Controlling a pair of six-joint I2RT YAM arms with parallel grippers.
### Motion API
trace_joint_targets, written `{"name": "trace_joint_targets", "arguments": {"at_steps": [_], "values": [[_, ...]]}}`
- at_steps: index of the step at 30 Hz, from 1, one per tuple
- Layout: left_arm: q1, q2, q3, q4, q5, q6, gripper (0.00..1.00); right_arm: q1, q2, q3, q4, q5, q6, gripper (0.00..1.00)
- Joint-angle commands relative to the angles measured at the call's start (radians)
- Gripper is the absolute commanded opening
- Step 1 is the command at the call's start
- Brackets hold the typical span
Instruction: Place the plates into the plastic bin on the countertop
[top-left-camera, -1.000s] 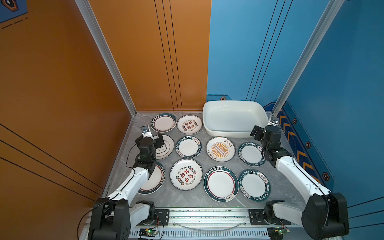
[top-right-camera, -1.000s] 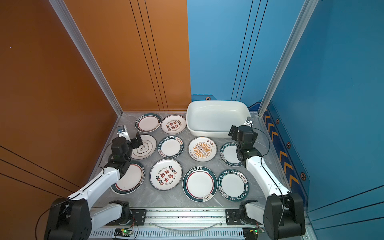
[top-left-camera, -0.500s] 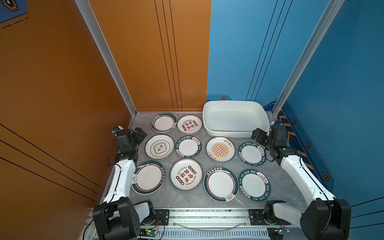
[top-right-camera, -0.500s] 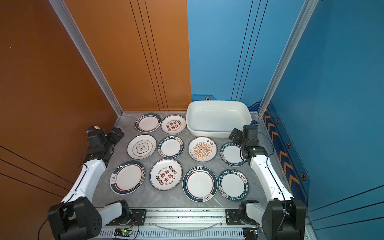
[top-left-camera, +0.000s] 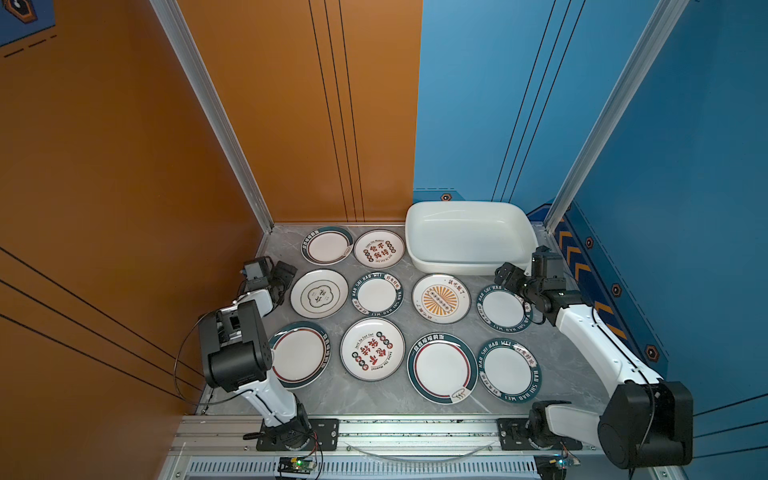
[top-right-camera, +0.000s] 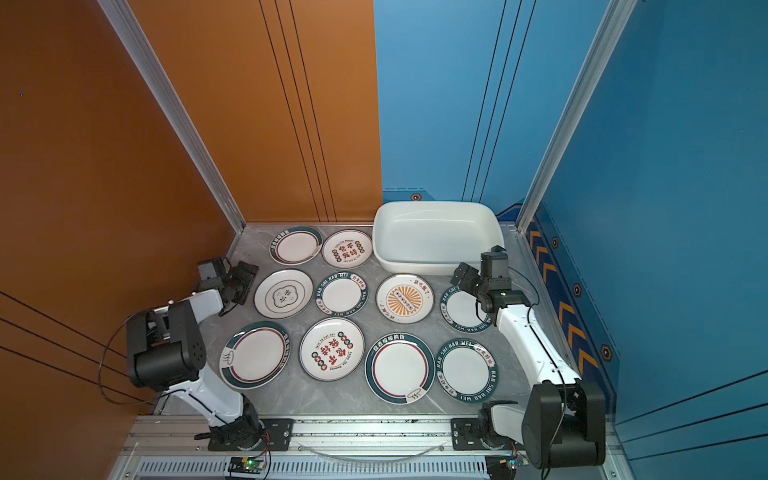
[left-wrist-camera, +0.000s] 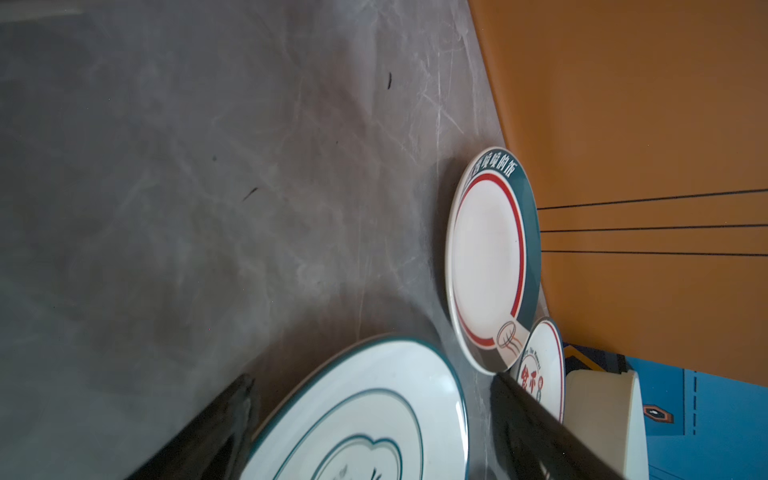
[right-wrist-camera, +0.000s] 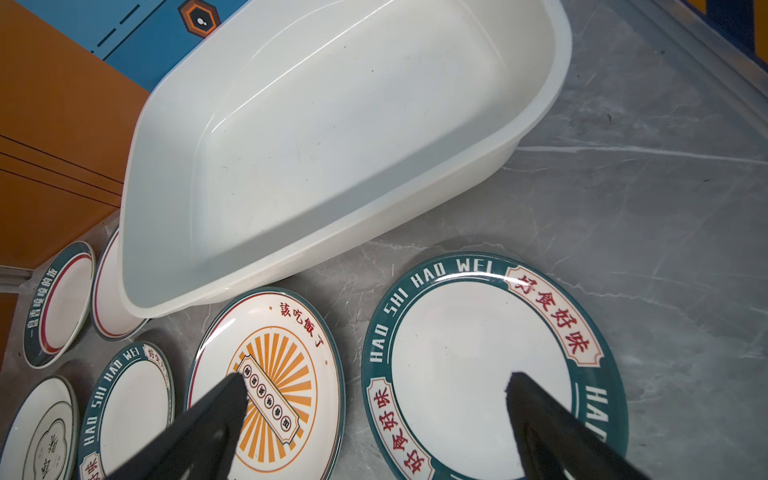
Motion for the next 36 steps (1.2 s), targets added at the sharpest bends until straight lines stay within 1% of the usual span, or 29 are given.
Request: {"name": "trace_joint_targets", "arguments": {"at_steps": [1, 8, 13, 14, 15, 24, 36], "values": [[-0.006, 0.074, 0.114, 0.033, 0.068, 0.015, 0.88, -0.004, 0.023, 0.003, -0.024, -0.029, -0.015, 0.99], [-0.011, 0.241, 0.258, -0.012, 0.093, 0.078, 0.87, -0.014, 0.046, 0.005, -0.029, -0.038, -0.026, 0.99], [-0.032, 0.324, 0.354, -0.063, 0.101, 0.121, 0.87, -0.02, 0.06, 0.005, -0.035, -0.045, -0.033, 0.99], [-0.038, 0.337, 0.372, -0.073, 0.1, 0.128, 0.84, -0.021, 0.063, 0.006, -0.036, -0.047, -0.034, 0.99], [-0.042, 0.347, 0.384, -0.078, 0.096, 0.13, 0.83, -0.022, 0.065, 0.006, -0.037, -0.047, -0.034, 0.99], [-0.058, 0.449, 0.471, -0.08, 0.113, 0.132, 0.76, -0.025, 0.073, 0.013, -0.058, -0.057, -0.036, 0.99], [-0.075, 0.547, 0.541, -0.082, 0.154, 0.148, 0.55, -0.026, 0.072, 0.018, -0.097, -0.055, -0.045, 0.99]]}}
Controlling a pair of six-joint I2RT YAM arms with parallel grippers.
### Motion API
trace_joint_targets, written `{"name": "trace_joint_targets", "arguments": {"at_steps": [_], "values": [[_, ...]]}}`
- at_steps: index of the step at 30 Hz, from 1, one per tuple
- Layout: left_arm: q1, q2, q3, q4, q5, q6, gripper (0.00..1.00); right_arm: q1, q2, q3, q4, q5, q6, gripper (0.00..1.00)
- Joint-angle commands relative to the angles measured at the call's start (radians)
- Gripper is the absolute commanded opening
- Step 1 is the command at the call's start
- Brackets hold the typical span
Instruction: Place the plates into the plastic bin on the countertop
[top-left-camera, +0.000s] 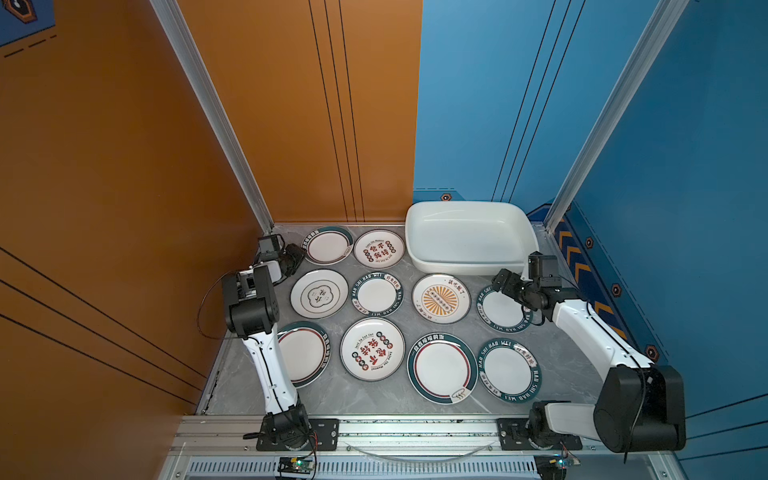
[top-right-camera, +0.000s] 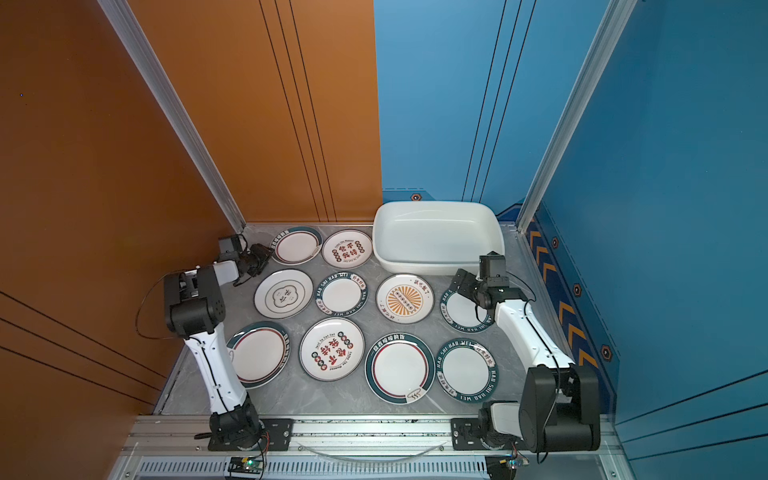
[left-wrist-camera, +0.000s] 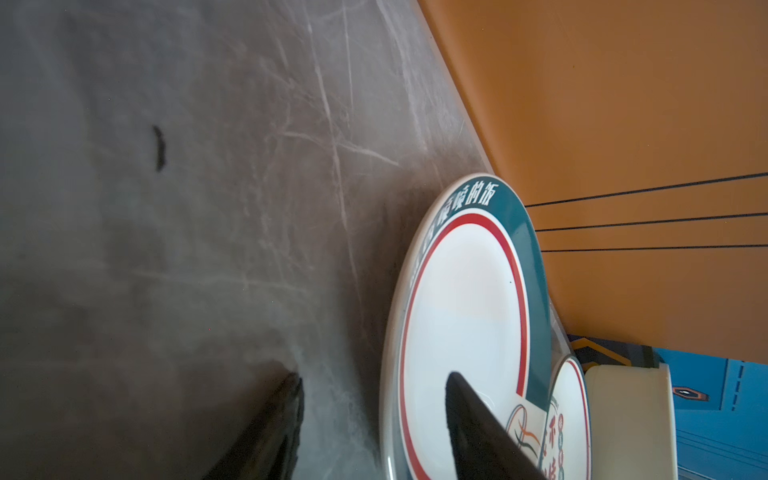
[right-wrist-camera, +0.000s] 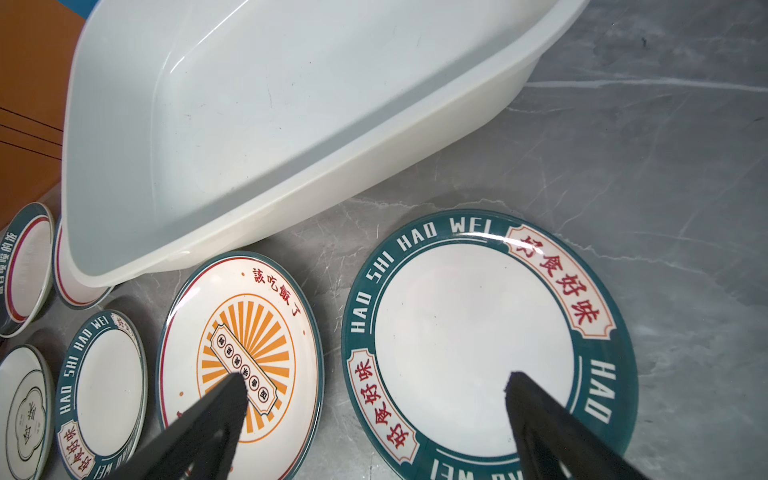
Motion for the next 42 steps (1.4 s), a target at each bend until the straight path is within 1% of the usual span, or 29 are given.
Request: {"name": "trace_joint_targets", "arguments": {"at_steps": [1, 5, 6, 11, 15, 18, 22, 26, 31, 36, 42], "values": [[-0.019, 0.058, 0.021, -0.052, 0.029, 0.011, 0.54, -0.007, 0.007, 0.018, -0.043, -0.003, -0.017, 0.99], [-0.035, 0.076, 0.047, -0.063, 0.033, 0.015, 0.5, -0.007, 0.018, 0.017, -0.046, -0.008, -0.014, 0.99], [-0.039, 0.079, 0.055, -0.067, 0.038, 0.016, 0.47, -0.007, 0.022, 0.018, -0.045, -0.009, -0.013, 0.99], [-0.04, 0.092, 0.066, -0.073, 0.042, 0.008, 0.38, -0.007, 0.04, 0.023, -0.044, -0.018, -0.009, 0.98], [-0.036, 0.096, 0.064, -0.066, 0.057, 0.003, 0.29, -0.005, 0.053, 0.029, -0.045, -0.025, -0.007, 0.97], [-0.033, 0.096, 0.058, -0.059, 0.06, -0.004, 0.24, -0.004, 0.056, 0.025, -0.04, -0.028, -0.005, 0.97], [-0.03, 0.098, 0.053, -0.053, 0.067, -0.008, 0.16, -0.004, 0.058, 0.022, -0.04, -0.032, -0.005, 0.97], [-0.027, 0.092, 0.043, -0.041, 0.073, -0.013, 0.11, -0.004, 0.058, 0.021, -0.038, -0.036, -0.006, 0.97], [-0.015, 0.081, 0.02, 0.005, 0.106, -0.042, 0.0, -0.004, 0.062, 0.028, -0.04, -0.044, -0.006, 0.97], [0.006, 0.053, -0.019, 0.057, 0.135, -0.082, 0.0, -0.001, 0.057, 0.039, -0.045, -0.052, 0.002, 0.97], [0.04, -0.02, -0.118, 0.199, 0.189, -0.181, 0.0, 0.014, 0.037, 0.046, -0.054, -0.06, 0.01, 0.97]]}}
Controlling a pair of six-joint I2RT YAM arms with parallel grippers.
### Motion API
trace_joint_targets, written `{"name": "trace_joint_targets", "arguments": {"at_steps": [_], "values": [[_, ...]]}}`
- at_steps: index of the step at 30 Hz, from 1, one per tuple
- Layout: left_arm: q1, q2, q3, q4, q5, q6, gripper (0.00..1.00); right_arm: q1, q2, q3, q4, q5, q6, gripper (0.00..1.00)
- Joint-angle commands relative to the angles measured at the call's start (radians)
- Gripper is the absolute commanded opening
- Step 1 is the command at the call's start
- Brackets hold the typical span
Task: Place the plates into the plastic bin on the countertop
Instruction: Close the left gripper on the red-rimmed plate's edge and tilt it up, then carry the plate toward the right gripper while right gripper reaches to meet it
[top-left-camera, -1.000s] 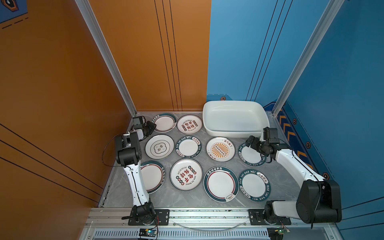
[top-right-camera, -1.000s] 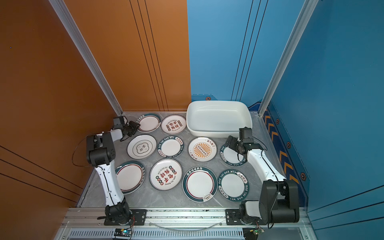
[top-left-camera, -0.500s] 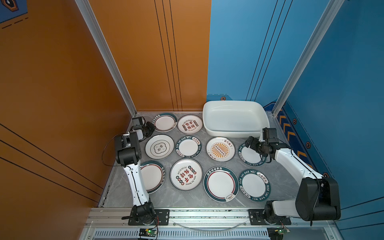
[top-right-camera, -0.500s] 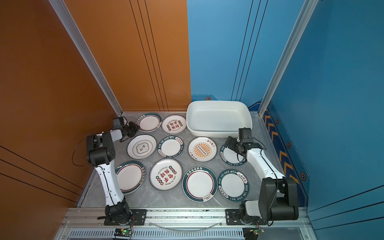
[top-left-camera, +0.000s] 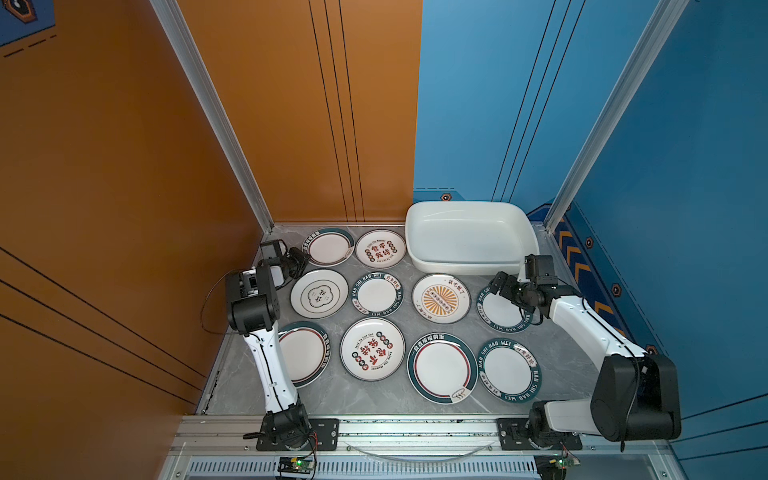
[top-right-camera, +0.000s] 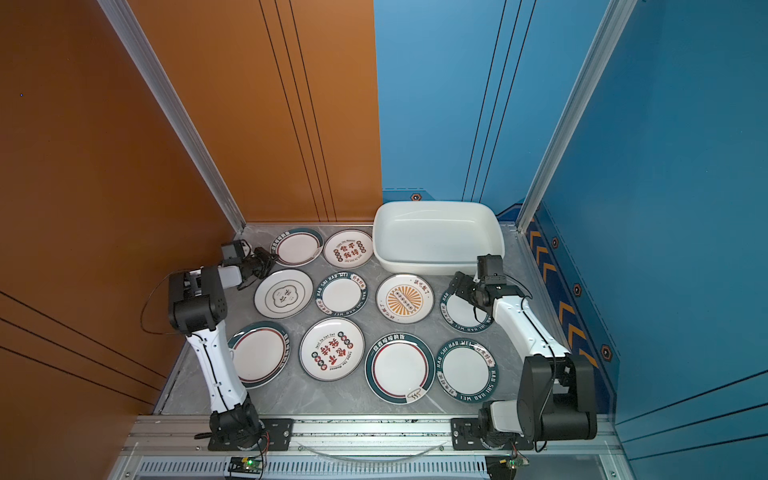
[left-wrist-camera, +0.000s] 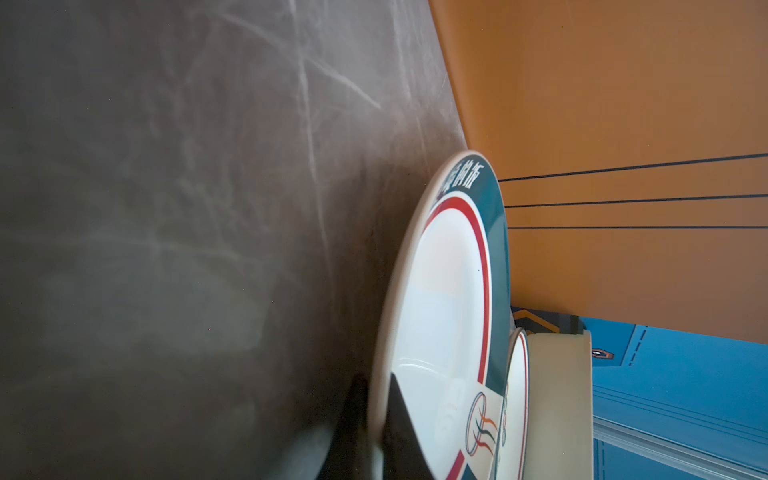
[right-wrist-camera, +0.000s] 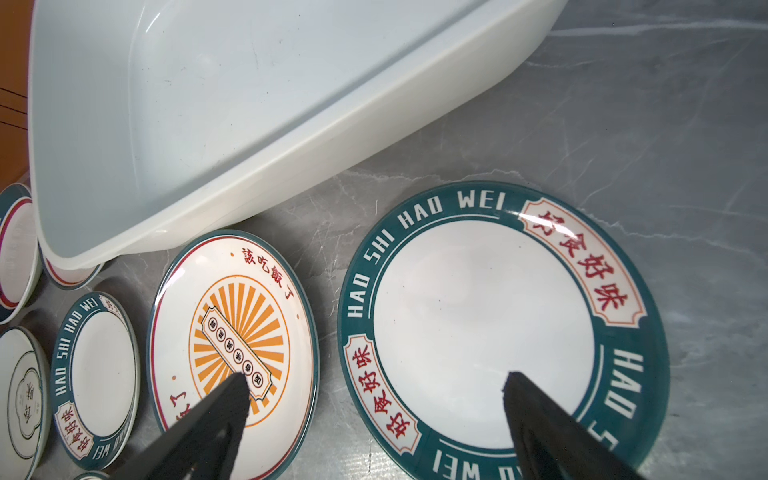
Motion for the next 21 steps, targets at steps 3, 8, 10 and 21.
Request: {"name": "trace_joint_targets", "arguments": {"at_steps": [3, 8, 10, 21], "values": [[0.047, -0.09, -0.099, 0.128, 0.052, -0.101, 0.0, 0.021, -0.024, 0.049, -0.045, -0.018, 0.01, 0.97], [0.088, -0.16, -0.191, 0.286, 0.095, -0.225, 0.0, 0.042, -0.042, 0.063, -0.054, -0.017, 0.016, 0.97], [0.096, -0.19, -0.219, 0.316, 0.111, -0.244, 0.0, 0.052, -0.044, 0.067, -0.053, -0.016, 0.021, 0.97], [0.036, -0.446, -0.473, 0.347, 0.156, -0.234, 0.0, 0.141, -0.029, 0.093, 0.021, -0.082, 0.035, 0.97]]}}
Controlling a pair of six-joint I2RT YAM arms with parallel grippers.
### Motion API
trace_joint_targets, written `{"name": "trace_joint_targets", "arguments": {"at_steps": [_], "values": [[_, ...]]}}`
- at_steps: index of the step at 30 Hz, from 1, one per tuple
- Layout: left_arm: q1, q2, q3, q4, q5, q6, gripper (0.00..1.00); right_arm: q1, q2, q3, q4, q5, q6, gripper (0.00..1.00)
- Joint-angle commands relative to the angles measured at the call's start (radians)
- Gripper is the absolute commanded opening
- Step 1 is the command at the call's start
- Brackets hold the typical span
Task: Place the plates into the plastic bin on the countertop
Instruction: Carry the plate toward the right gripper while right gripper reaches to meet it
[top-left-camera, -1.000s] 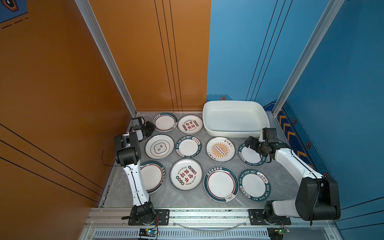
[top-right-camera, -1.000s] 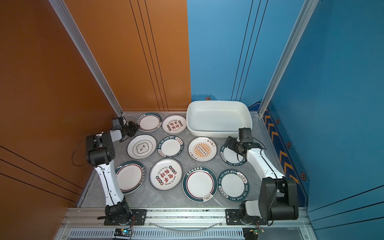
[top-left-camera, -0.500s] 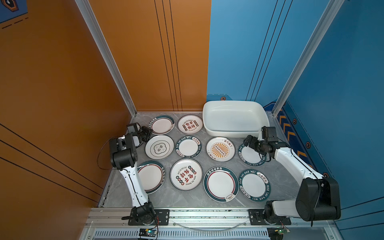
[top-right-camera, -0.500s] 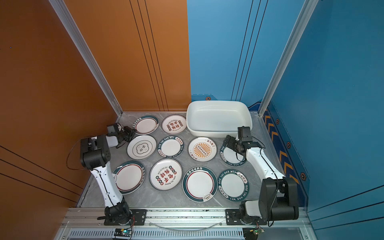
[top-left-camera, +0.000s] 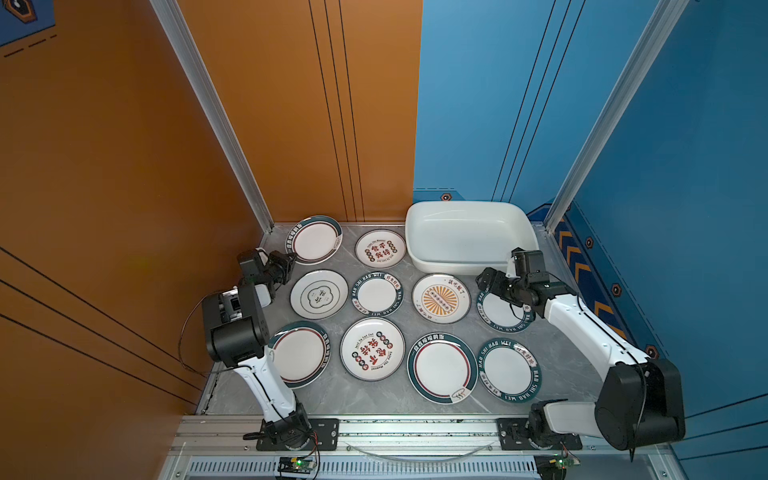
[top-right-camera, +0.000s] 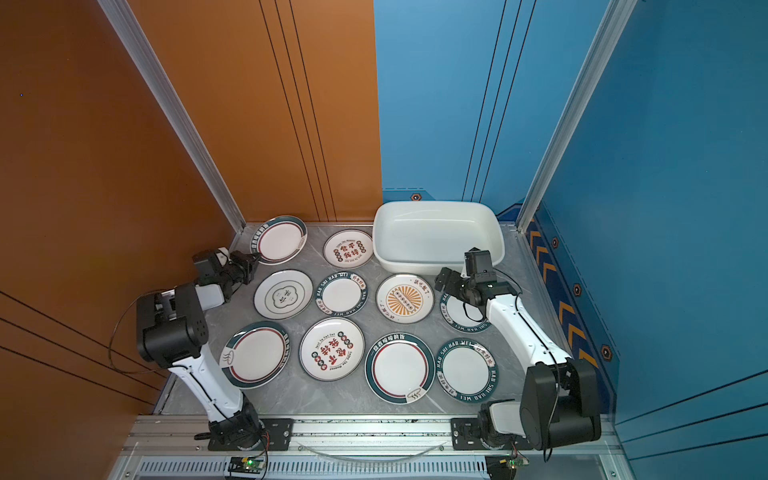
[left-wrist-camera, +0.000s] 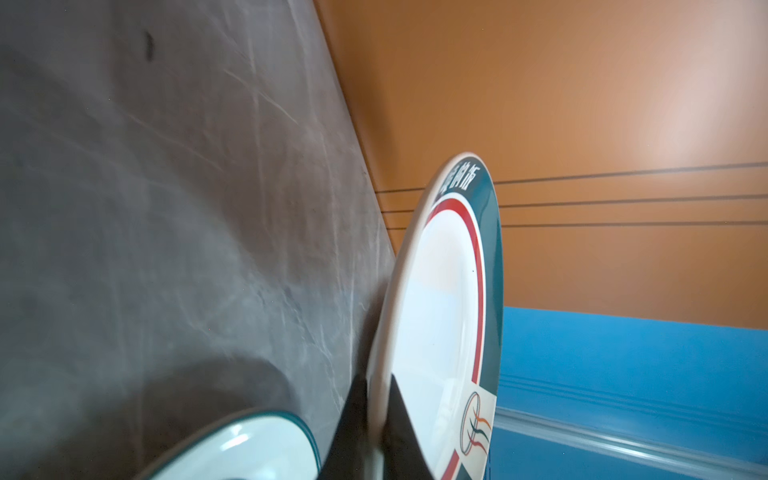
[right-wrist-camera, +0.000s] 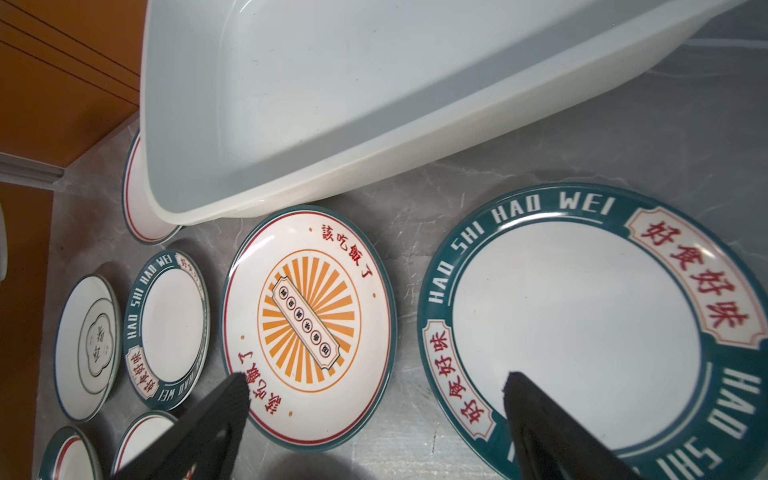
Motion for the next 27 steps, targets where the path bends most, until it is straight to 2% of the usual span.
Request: {"name": "trace_joint_targets", "arguments": {"at_steps": [1, 12, 15, 19, 21, 27], "values": [[-0.048, -0.094, -0.082, 0.051, 0.054, -0.003, 0.0, 0.032, -0.003, 0.046, 0.049, -0.06, 0.014, 0.97], [-0.296, -0.318, -0.257, 0.012, 0.054, -0.001, 0.0, 0.154, 0.079, 0.149, 0.149, -0.244, 0.0, 0.96], [-0.375, -0.381, -0.21, -0.197, 0.042, 0.107, 0.0, 0.181, 0.121, 0.181, 0.163, -0.288, 0.002, 0.95], [-0.468, -0.444, -0.094, -0.563, -0.028, 0.324, 0.0, 0.208, 0.17, 0.207, 0.182, -0.316, 0.017, 0.93], [-0.495, -0.447, -0.066, -0.619, -0.022, 0.358, 0.0, 0.216, 0.185, 0.201, 0.21, -0.326, 0.037, 0.92], [-0.522, -0.419, -0.067, -0.604, 0.019, 0.33, 0.0, 0.238, 0.221, 0.189, 0.292, -0.369, 0.083, 0.87]]}}
